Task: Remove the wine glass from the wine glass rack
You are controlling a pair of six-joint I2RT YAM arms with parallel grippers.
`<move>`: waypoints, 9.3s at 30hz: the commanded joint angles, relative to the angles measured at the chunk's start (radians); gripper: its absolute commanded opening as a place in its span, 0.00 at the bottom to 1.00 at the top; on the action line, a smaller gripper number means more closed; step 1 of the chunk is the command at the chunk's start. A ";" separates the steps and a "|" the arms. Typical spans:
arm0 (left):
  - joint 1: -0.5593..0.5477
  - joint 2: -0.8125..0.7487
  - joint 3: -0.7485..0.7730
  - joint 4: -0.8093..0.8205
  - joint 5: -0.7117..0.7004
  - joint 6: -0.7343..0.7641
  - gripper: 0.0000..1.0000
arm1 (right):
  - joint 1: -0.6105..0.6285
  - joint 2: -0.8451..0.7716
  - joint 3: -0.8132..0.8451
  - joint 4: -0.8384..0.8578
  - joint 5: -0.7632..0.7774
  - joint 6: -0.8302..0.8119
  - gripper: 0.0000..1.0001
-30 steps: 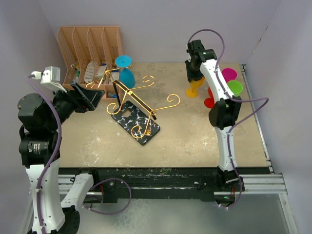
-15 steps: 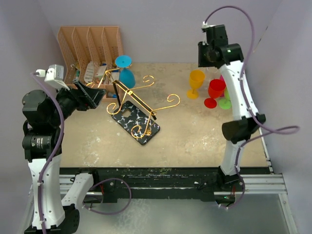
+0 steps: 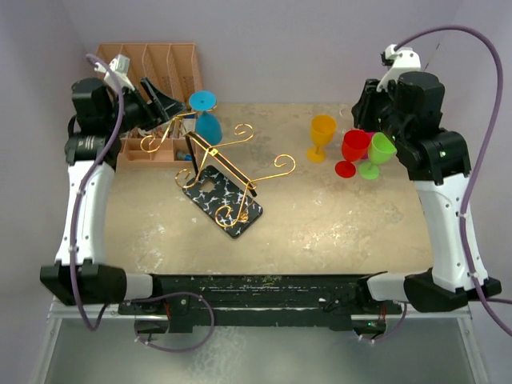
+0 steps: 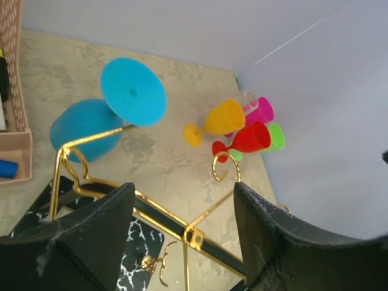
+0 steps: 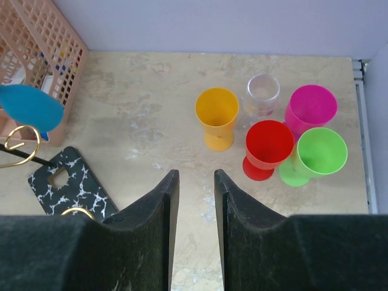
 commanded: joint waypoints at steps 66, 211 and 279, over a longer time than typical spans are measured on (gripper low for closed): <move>0.002 0.514 0.278 0.225 0.242 -0.229 0.10 | 0.002 -0.161 -0.175 0.146 -0.037 -0.010 0.31; 0.074 -0.474 -0.439 2.086 0.249 -1.598 0.20 | 0.387 0.352 -0.048 2.443 -1.396 1.476 0.00; 0.066 -0.561 -0.232 -0.304 -0.043 0.193 0.74 | 0.044 0.465 -0.164 -0.005 0.012 0.023 0.00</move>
